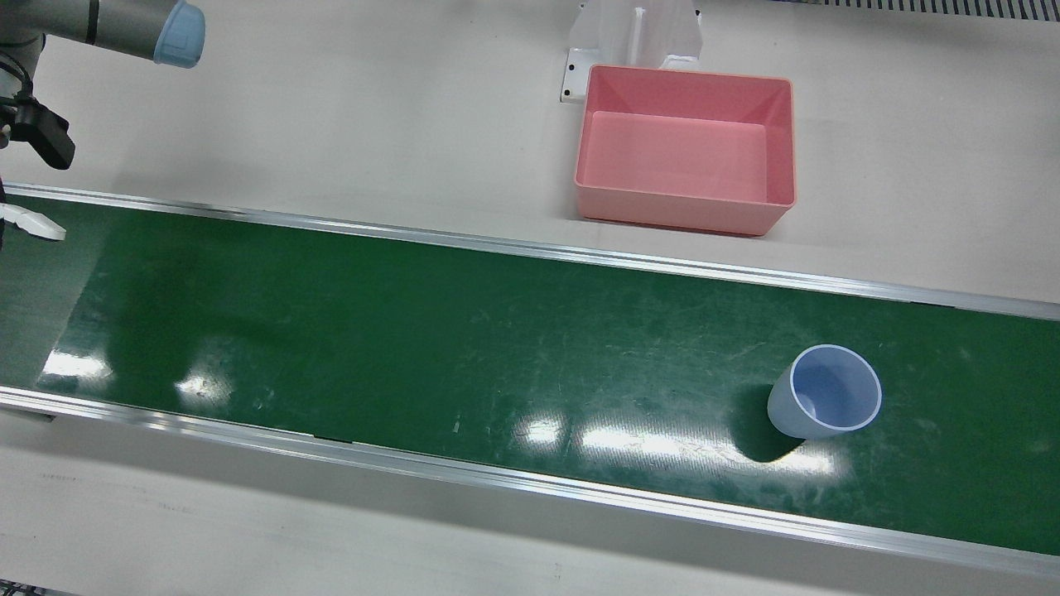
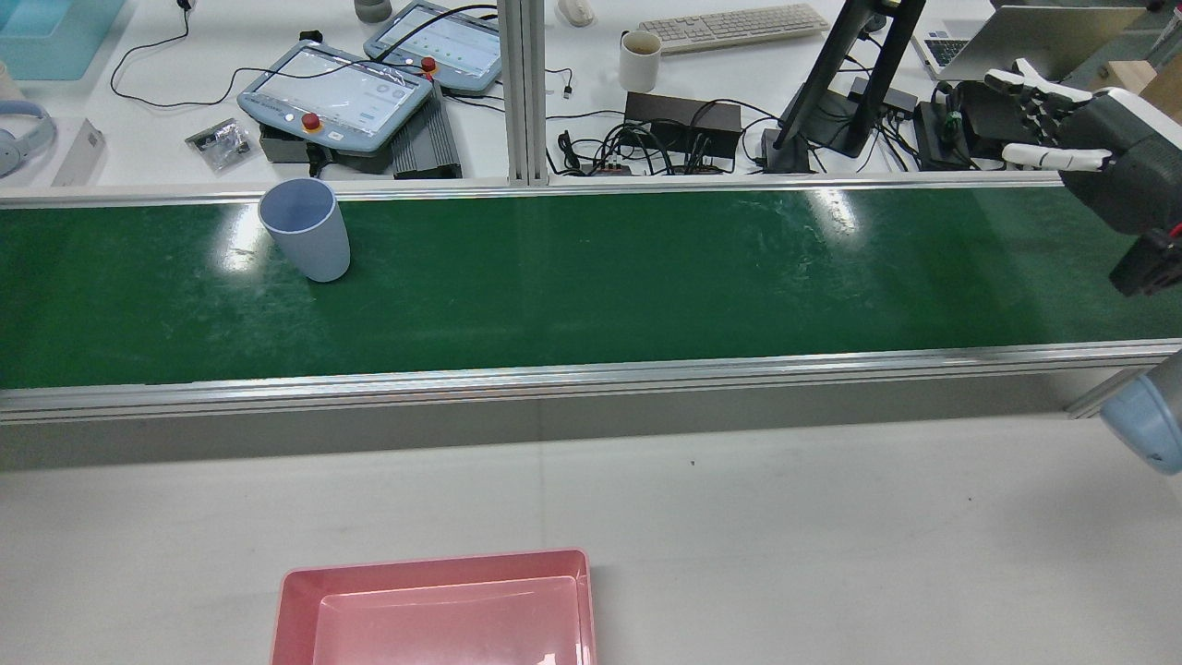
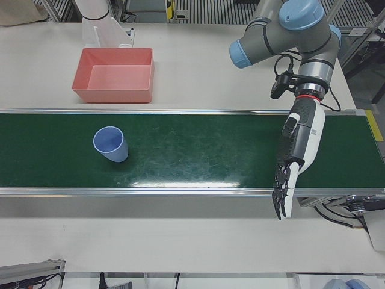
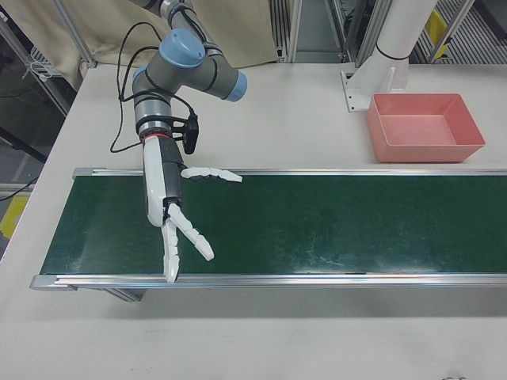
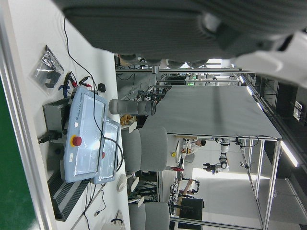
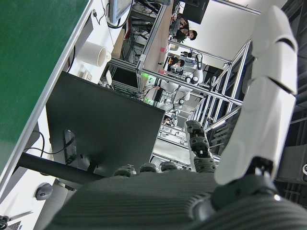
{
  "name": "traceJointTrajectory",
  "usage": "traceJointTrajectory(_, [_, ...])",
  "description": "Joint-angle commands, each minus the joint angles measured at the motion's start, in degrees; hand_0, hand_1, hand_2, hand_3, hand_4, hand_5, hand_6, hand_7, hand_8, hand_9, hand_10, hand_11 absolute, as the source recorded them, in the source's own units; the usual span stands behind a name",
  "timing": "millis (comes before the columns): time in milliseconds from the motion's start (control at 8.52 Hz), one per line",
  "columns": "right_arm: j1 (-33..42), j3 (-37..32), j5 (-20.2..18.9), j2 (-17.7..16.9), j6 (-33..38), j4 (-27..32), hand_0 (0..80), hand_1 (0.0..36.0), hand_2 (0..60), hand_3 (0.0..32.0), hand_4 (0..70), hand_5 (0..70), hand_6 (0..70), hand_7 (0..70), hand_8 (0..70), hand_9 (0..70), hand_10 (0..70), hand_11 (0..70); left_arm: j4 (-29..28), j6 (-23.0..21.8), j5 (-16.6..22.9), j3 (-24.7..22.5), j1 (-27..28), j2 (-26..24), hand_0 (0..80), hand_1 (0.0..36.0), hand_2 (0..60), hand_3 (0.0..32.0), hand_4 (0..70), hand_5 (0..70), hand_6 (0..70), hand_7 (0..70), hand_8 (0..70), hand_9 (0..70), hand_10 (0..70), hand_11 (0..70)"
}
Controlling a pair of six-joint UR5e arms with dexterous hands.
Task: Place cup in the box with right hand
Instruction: 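Raise the right hand beside the belt, waiting for the blue cup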
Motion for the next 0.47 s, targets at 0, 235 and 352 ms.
traceJointTrajectory(0, [-0.7, 0.1, 0.0, 0.3, -0.1, 0.0, 48.4, 18.2, 14.3, 0.0, 1.3, 3.8, 0.8, 0.0, 0.0, 0.0, 0.0, 0.0, 0.0, 0.0, 0.0, 0.1, 0.0, 0.0, 0.0, 0.0, 0.0, 0.0, 0.0, 0.0, 0.0, 0.0, 0.0, 0.0, 0.0, 0.0])
traceJointTrajectory(235, [-0.7, 0.0, 0.0, 0.3, 0.0, 0.0, 48.4, 18.1, 14.2, 0.0, 3.5, 3.7, 1.0, 0.0, 0.0, 0.0, 0.0, 0.0, 0.0, 0.0, 0.0, 0.1, 0.0, 0.0, 0.0, 0.0, 0.0, 0.0, 0.0, 0.0, 0.0, 0.0, 0.0, 0.0, 0.0, 0.0])
traceJointTrajectory(352, [-1.4, 0.0, 0.0, 0.3, -0.1, 0.0, 48.4, 18.1, 14.3, 0.0, 3.5, 3.7, 1.0, 0.0, 0.0, 0.0, 0.0, 0.0, 0.0, 0.0, 0.0, 0.1, 0.0, 0.0, 0.0, 0.0, 0.0, 0.0, 0.0, 0.0, 0.0, 0.0, 0.0, 0.0, 0.0, 0.0])
